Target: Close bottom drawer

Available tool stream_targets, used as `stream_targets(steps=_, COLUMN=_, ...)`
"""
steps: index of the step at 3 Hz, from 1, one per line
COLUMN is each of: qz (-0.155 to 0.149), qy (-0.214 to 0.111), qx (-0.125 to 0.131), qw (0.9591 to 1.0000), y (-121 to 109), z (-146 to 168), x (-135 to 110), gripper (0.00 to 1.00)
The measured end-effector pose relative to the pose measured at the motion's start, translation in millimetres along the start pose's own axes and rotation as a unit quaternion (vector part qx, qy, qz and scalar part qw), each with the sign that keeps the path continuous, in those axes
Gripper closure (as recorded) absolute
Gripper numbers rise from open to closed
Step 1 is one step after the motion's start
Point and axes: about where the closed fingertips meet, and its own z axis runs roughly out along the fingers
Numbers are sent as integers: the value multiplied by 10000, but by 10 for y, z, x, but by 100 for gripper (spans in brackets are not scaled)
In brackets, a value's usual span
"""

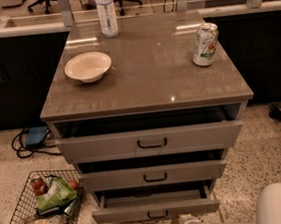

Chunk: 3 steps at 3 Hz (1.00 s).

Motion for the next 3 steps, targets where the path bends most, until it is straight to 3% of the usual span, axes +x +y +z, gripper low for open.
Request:
stream_targets(steps=2, qz=0, qy=-3, qx=-5, qw=10000, y=7, z=7, x=-7, gripper=95)
stream_targets(steps=3, qz=-36, qy=29, qx=3, qw=10000, y=-64, z=28, x=23, gripper=100)
